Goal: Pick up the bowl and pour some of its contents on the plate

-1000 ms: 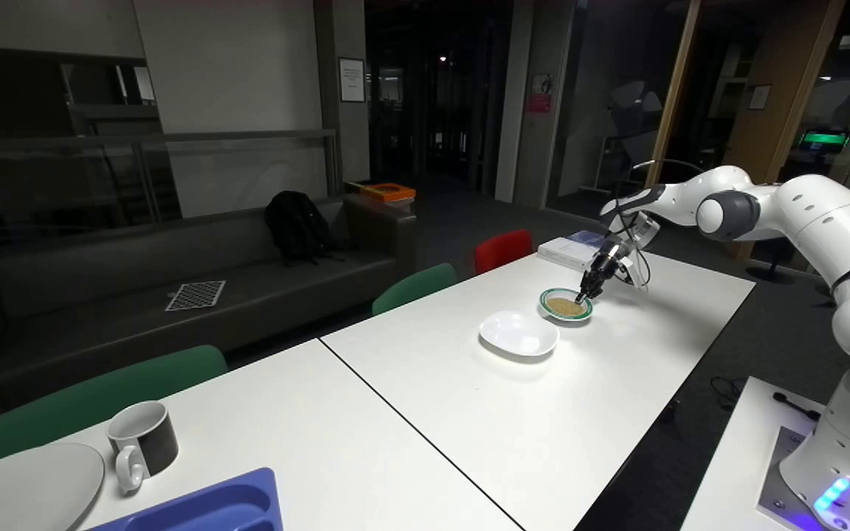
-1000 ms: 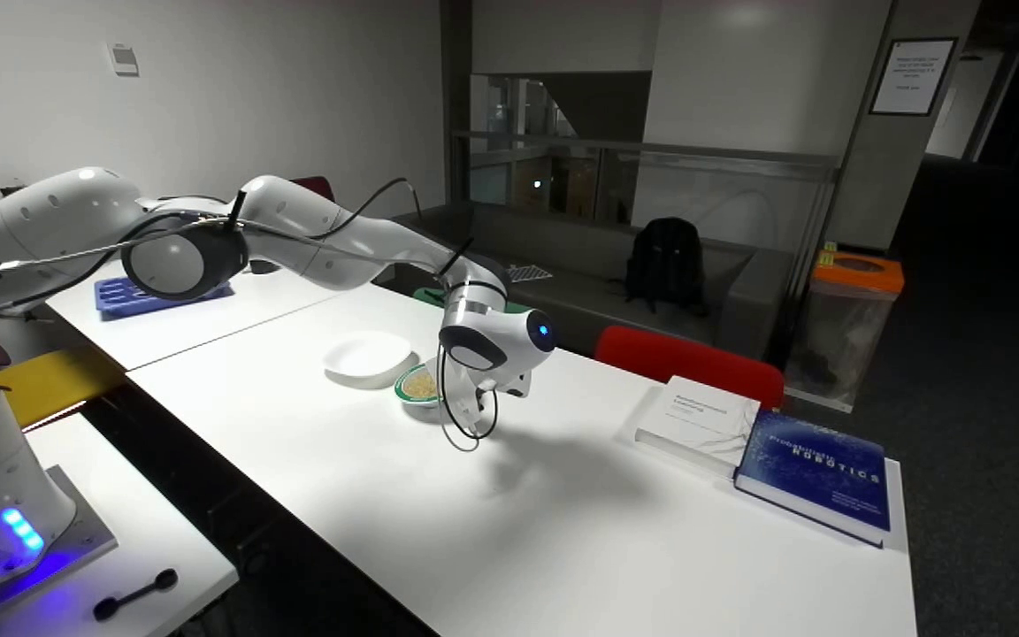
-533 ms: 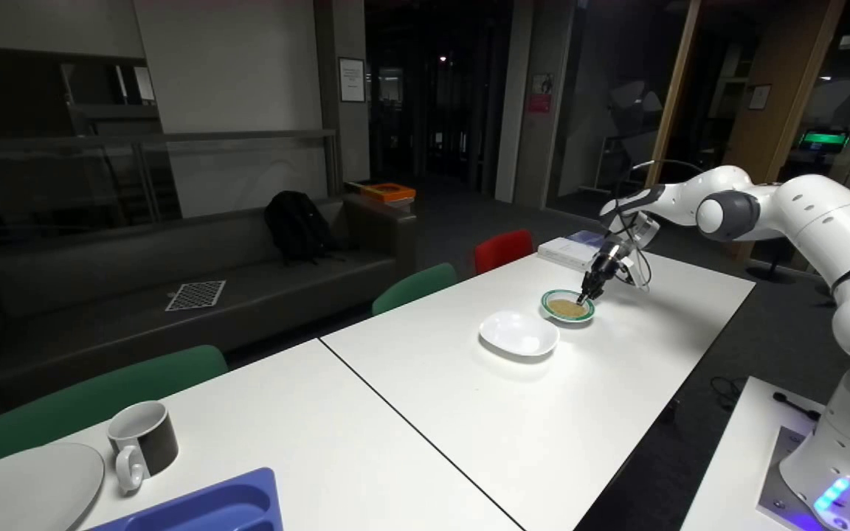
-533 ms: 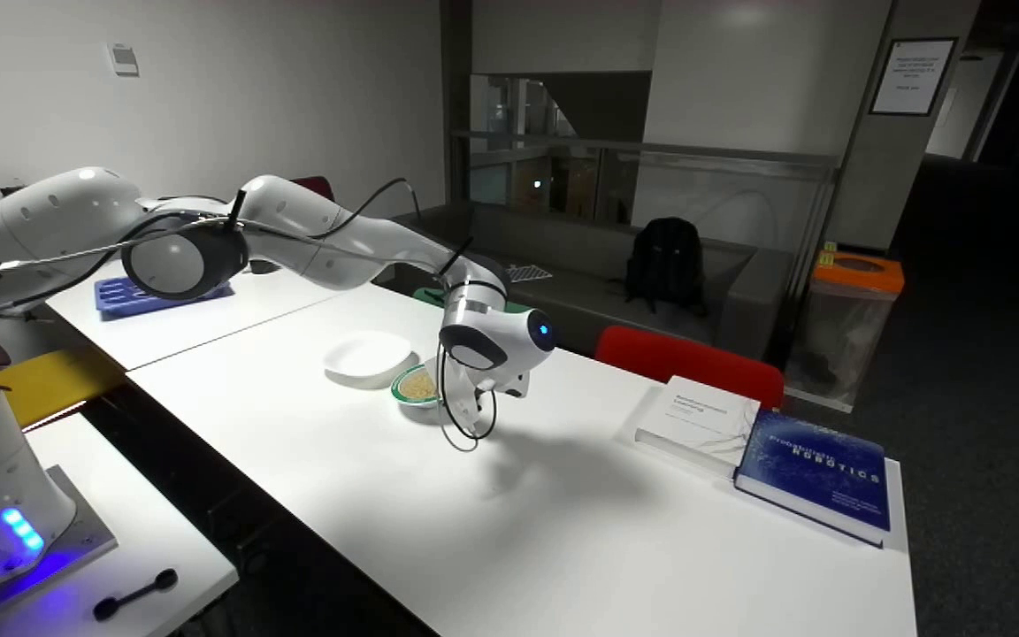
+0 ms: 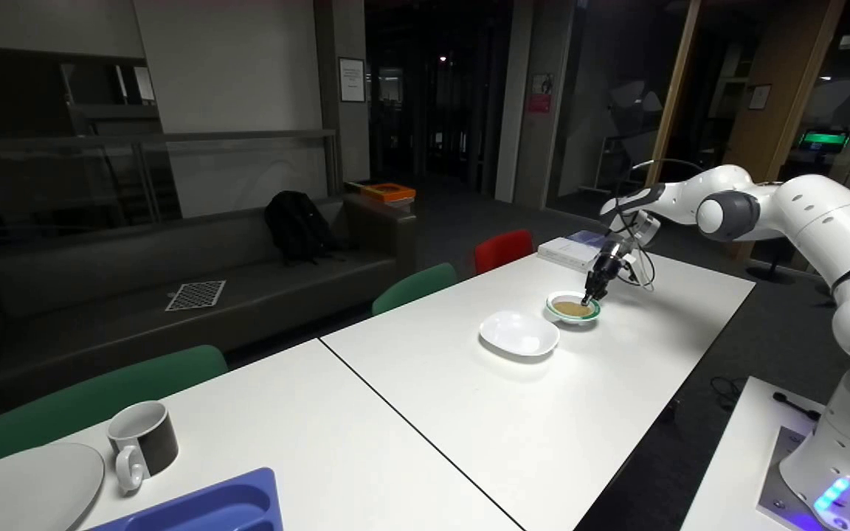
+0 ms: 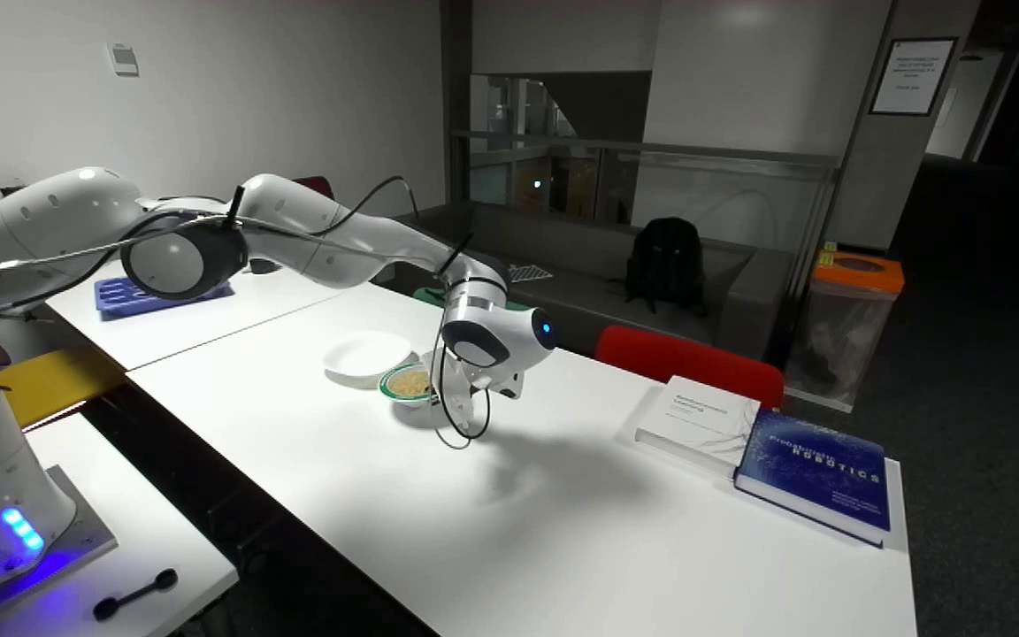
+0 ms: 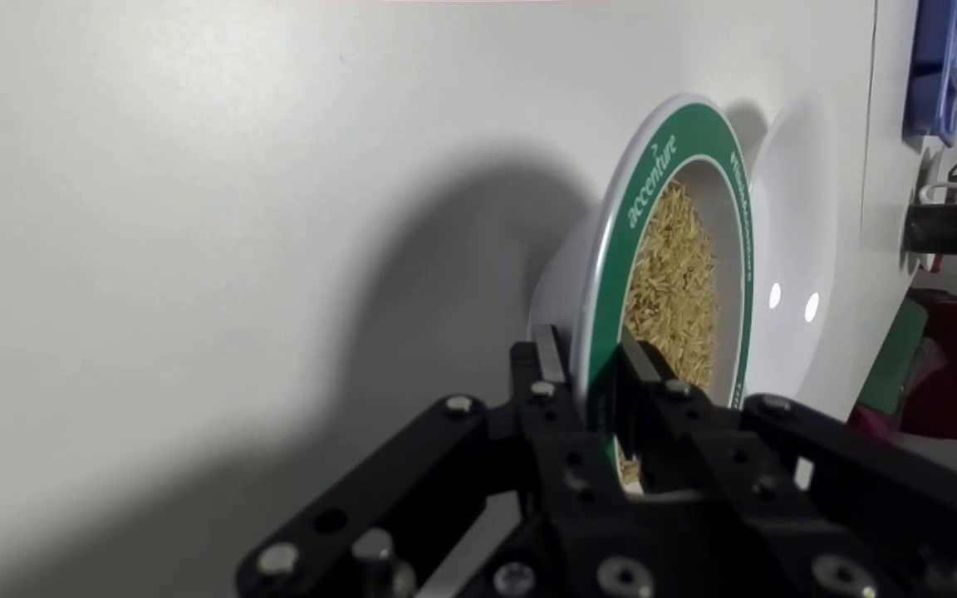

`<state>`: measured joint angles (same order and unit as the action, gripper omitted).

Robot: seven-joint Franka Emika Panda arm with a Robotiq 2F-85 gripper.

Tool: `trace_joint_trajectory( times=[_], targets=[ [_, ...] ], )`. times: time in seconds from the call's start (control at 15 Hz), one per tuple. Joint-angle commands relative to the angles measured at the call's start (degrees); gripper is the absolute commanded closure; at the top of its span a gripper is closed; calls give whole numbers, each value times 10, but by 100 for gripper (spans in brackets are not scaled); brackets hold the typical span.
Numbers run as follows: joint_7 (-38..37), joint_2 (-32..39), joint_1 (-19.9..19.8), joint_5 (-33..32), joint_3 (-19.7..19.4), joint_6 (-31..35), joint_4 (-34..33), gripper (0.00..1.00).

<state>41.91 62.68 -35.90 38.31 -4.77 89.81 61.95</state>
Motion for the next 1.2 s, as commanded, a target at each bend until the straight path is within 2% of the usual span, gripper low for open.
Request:
trace_joint_trajectory(
  times=[0.0,0.4,1.13],
  targets=[
    [-49,-5,-5,2,0,-42,-22,96],
    [-84,-25,-4,9,2,-31,-11,96],
    [-93,-100,13,10,-1,-8,28,96]
  ],
)
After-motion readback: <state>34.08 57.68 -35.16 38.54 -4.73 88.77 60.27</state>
